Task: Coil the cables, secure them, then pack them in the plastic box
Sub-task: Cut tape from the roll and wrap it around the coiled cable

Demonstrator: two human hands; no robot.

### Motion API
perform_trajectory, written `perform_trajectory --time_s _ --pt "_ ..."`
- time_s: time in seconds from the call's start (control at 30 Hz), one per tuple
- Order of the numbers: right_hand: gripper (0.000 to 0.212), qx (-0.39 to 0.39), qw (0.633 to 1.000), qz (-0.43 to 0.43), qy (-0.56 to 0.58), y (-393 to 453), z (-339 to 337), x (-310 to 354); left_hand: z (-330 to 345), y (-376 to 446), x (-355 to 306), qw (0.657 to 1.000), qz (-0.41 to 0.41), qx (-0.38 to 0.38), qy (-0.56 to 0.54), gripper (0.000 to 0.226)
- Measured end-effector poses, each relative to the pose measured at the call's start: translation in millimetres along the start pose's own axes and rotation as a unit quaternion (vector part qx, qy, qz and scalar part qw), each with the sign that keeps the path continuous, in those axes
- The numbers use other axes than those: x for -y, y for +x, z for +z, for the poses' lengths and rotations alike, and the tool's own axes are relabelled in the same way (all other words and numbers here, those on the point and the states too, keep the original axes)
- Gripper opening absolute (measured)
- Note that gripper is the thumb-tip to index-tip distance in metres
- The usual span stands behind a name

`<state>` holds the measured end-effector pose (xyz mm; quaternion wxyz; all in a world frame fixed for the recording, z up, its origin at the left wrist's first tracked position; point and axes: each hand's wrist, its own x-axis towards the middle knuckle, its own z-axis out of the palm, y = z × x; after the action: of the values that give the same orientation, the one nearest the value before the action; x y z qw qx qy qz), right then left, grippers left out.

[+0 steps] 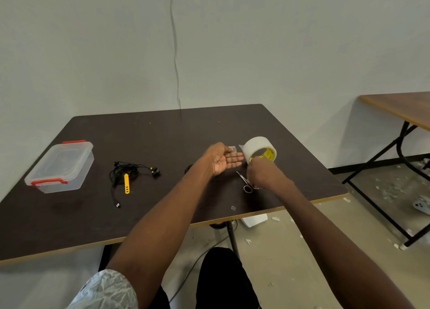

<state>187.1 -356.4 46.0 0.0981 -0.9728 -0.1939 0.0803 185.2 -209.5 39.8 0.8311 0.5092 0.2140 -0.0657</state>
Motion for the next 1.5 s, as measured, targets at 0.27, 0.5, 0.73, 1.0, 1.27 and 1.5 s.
perform_trajectory --time_s 0.27,0.5,0.73,1.0,1.27,1.5 --pt "0.027 -0.255 0.958 0.05 0.117 29.0 2.6 -57.2 0.8 0.1 6.6 0.998 0.035 -0.011 0.042 0.014" --pt "0.013 -0.23 0.951 0.072 0.194 52.1 -17.6 -65.1 -9.1 -0.9 0.7 0.99 0.124 0.001 0.072 0.01" --pt "0.01 -0.094 0.959 0.135 0.231 78.2 -28.6 -64.0 -30.4 -10.9 -11.2 0.98 0.161 -0.001 0.118 0.005" --pt "0.021 -0.067 0.965 0.159 0.196 74.5 -36.6 -49.2 -43.5 -22.1 -21.1 0.981 0.147 0.038 0.12 0.007" --pt "0.027 -0.039 0.846 0.029 0.531 48.6 -48.1 12.0 -62.5 -37.6 -36.5 0.966 0.16 0.116 0.164 0.006" --pt "0.03 0.163 0.762 -0.039 0.626 37.5 -38.3 56.1 -82.7 -54.6 -44.0 0.958 0.157 0.124 0.204 0.007"
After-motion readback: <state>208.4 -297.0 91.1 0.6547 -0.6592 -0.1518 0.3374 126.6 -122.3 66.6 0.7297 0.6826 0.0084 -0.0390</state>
